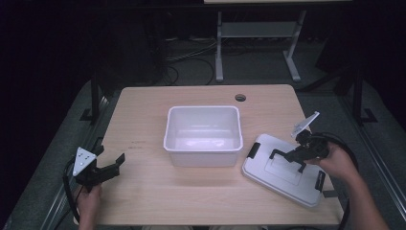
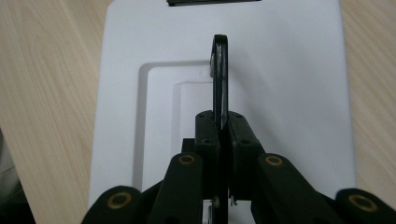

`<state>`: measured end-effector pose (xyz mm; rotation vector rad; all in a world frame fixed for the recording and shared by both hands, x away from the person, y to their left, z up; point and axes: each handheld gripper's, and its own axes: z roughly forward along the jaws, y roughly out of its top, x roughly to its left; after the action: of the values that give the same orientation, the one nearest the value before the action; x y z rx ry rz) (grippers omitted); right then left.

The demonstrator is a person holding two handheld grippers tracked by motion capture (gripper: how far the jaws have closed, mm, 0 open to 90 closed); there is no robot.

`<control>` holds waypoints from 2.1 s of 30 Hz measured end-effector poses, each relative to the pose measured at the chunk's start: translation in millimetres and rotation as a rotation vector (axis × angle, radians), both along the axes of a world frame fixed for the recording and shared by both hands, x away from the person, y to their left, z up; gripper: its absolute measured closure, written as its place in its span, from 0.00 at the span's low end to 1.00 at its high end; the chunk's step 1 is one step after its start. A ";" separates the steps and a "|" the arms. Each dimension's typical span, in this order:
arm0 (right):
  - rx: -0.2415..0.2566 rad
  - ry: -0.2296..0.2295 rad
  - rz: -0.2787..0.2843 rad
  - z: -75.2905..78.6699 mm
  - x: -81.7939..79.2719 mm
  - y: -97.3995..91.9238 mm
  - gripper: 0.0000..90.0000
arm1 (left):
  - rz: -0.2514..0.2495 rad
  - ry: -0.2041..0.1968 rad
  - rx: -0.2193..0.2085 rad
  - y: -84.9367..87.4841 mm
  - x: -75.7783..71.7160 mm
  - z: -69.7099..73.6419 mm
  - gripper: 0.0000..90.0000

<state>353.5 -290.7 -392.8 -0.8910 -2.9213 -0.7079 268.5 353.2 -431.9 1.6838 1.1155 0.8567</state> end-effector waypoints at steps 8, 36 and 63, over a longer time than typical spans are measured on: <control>-0.002 -0.021 0.015 12.5 -5.3 1.1 0.94 | 0.001 0.000 0.001 0.0 -0.3 0.3 0.16; 0.003 -0.098 0.052 62.9 -25.2 -1.8 0.94 | 0.001 -0.004 0.006 0.1 -0.9 0.4 0.16; -0.009 -0.150 0.097 115.6 -31.7 2.0 0.94 | 0.004 -0.004 0.011 0.4 -0.3 -0.3 0.16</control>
<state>321.8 -288.7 -277.2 -0.7200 -3.0749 -0.7888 268.2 353.7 -432.2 1.6883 1.1139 0.8703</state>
